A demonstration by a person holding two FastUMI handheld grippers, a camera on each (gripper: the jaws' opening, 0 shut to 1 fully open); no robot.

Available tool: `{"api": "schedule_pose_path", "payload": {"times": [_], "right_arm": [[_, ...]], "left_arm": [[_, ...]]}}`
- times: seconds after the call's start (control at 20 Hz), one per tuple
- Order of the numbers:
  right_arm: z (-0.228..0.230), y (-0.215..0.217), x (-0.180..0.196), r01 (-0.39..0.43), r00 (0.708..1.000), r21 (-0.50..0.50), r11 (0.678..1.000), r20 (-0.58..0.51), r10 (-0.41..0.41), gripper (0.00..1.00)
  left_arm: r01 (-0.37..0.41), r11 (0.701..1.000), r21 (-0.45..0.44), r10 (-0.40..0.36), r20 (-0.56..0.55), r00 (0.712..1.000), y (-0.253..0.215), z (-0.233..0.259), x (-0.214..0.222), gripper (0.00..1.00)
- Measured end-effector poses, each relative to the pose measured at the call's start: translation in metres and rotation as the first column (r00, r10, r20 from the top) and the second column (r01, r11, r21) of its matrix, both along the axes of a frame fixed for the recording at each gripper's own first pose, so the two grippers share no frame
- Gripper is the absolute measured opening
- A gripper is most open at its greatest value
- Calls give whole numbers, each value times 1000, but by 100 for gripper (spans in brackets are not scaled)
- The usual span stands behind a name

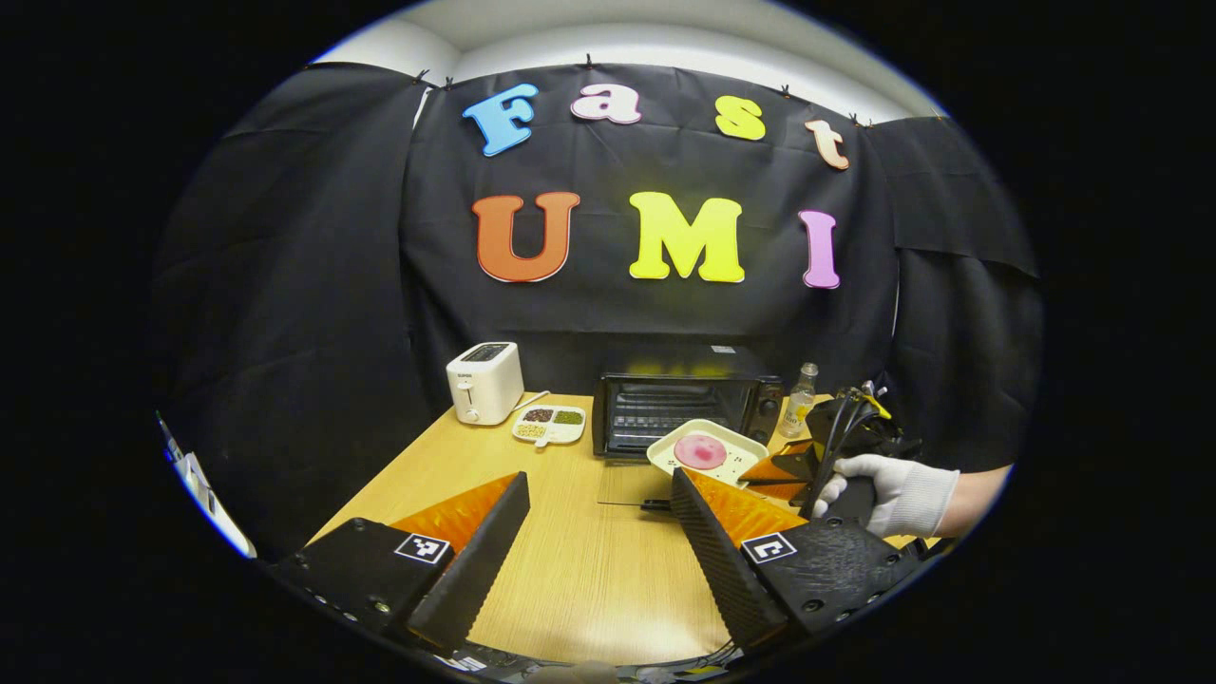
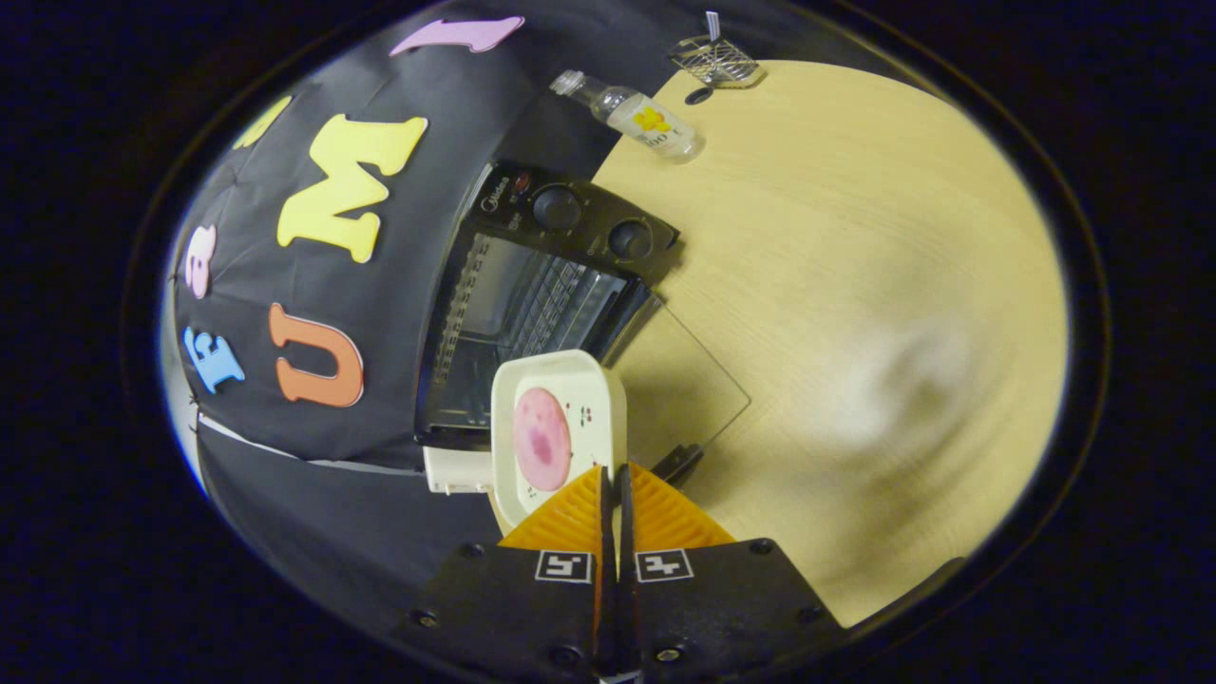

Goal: Open the electric oven with the left hand, put the food in, and close the electric oven.

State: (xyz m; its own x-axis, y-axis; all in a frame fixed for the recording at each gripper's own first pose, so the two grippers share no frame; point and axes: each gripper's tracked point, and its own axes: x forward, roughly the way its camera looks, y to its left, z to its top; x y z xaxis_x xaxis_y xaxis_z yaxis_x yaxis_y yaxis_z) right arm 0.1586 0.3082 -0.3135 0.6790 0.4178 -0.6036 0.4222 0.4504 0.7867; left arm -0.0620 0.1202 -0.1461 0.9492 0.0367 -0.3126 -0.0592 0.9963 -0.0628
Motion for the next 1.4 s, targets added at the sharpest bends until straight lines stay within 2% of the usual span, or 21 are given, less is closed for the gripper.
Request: {"api": "schedule_pose_path", "payload": {"times": [0.45,0.8,1.0,1.1,1.15,1.25,1.3,1.35,1.4], "right_arm": [[-9,18,93,109,993,49,993,50,-111,4],[-18,19,144,117,986,48,992,118,-122,4],[-12,17,164,130,970,93,987,192,-146,5],[-9,18,167,107,968,95,990,217,-125,9],[-7,19,167,91,967,101,991,227,-112,14],[1,15,167,83,963,111,990,248,-108,15],[3,11,165,76,962,104,992,255,-100,35],[7,7,160,67,961,89,994,261,-88,40],[12,3,153,59,958,70,996,275,-76,35]], "left_arm": [[-41,999,6,41,-22,999,15,-8,18,96],[-81,996,29,82,-49,995,18,-15,22,96],[-100,994,39,103,-63,993,19,-16,22,96],[-105,994,39,107,-63,992,17,-16,23,96],[-106,994,39,108,-62,992,17,-16,22,96],[-103,994,39,105,-64,992,16,-15,23,95],[-100,994,37,102,-61,993,13,-16,24,96],[-96,995,36,98,-57,994,12,-15,27,96],[-91,995,36,92,-53,994,9,-15,29,96]]}}
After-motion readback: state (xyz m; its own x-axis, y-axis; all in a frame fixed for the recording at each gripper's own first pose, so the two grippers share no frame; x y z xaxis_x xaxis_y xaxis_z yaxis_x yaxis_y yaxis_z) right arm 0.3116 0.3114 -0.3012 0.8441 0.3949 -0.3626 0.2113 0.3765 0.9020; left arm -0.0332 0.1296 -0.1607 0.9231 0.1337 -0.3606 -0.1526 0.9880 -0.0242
